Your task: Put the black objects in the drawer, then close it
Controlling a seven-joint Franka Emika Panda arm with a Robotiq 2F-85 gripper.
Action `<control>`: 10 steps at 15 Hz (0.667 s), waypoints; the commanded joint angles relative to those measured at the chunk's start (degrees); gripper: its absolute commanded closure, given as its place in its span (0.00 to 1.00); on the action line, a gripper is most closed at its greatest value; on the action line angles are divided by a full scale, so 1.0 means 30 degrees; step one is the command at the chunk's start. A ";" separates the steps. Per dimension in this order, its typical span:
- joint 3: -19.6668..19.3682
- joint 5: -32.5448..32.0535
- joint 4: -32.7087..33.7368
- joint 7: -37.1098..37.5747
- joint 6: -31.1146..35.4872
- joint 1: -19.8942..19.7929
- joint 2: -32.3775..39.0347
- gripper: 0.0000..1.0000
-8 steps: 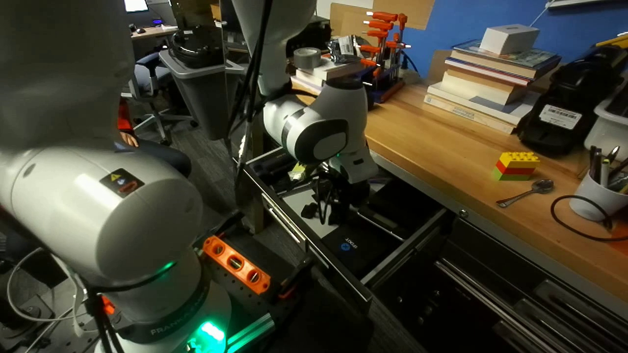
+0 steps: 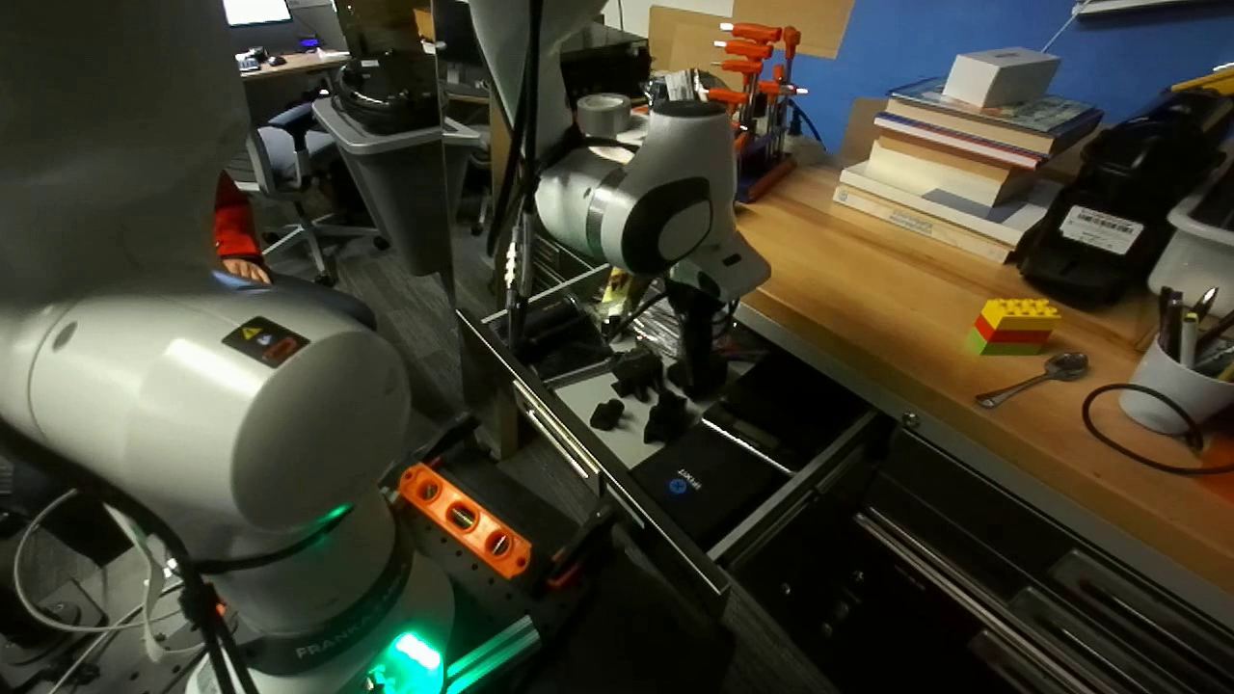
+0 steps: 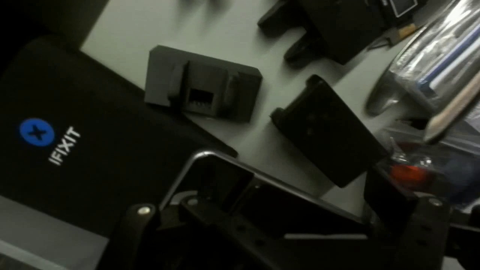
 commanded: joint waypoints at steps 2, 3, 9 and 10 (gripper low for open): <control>0.2243 -0.0757 0.1542 -0.2142 -0.3602 -0.1678 -0.2962 0.00; 0.3134 -0.0014 0.2062 -0.3359 -0.4403 -0.2227 -0.3346 0.00; 0.5885 0.3732 0.5654 -0.9656 -0.8052 -0.3864 -0.3364 0.00; 0.6085 0.4149 0.6164 -1.0692 -0.8308 -0.4004 -0.3055 0.00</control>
